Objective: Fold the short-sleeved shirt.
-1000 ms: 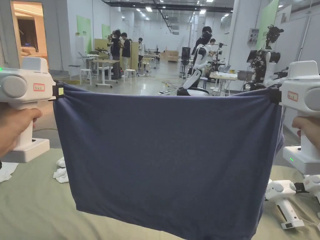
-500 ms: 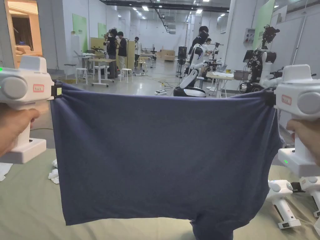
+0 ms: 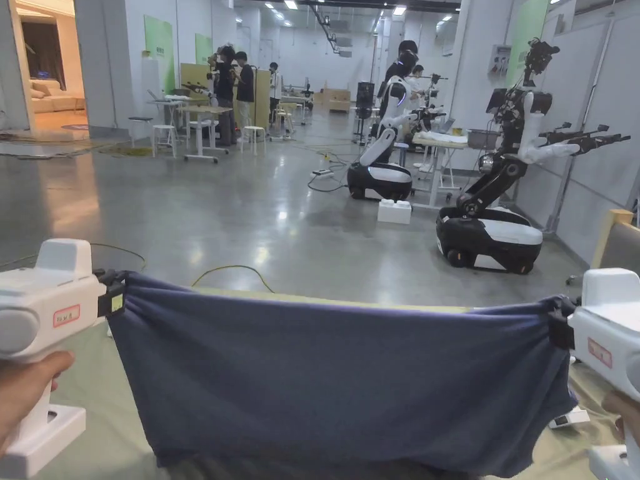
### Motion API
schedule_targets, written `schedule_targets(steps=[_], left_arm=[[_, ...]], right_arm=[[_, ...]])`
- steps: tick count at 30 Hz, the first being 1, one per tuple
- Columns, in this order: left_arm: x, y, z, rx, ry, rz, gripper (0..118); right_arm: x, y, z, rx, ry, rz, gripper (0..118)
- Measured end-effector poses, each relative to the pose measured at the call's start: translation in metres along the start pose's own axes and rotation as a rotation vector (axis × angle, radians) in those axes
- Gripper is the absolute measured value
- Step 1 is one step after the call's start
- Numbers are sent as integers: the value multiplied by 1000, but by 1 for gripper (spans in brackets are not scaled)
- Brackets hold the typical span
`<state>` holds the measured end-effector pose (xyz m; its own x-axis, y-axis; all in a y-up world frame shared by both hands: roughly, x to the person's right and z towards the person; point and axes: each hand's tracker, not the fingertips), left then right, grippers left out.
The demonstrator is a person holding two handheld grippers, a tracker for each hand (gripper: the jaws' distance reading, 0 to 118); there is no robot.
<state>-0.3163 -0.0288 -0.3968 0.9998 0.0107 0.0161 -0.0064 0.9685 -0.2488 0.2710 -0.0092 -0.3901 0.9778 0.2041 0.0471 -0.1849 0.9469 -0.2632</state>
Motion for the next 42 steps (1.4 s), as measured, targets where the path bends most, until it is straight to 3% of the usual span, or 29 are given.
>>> schedule_targets(steps=[6, 18, 24, 33, 35, 37, 40, 42], left_arm=[[5, -71, 66, -34, -21, 8, 0], [21, -242, 159, -330, -19, 41, 0], [13, -304, 162, -473, -14, -33, 0], [7, -344, 146, -599, 0, -13, 1], [7, -342, 144, -600, 4, -6, 11], [5, -335, 143, -595, 18, 3, 31], [9, -314, 143, -521, 39, 58, 70], [14, -295, 140, -438, 24, 80, 71]], right_arm=[[2, -74, 60, -73, 17, 38, 2], [-18, -236, 143, -446, 74, 81, 2], [-29, -291, 146, -599, 124, 139, 2], [-41, -332, 131, -705, 130, 119, 6], [-43, -333, 130, -706, 119, 118, 27], [-45, -328, 132, -710, 87, 135, 53], [-44, -307, 134, -606, 53, 88, 65], [-46, -287, 133, -501, 55, 38, 67]])
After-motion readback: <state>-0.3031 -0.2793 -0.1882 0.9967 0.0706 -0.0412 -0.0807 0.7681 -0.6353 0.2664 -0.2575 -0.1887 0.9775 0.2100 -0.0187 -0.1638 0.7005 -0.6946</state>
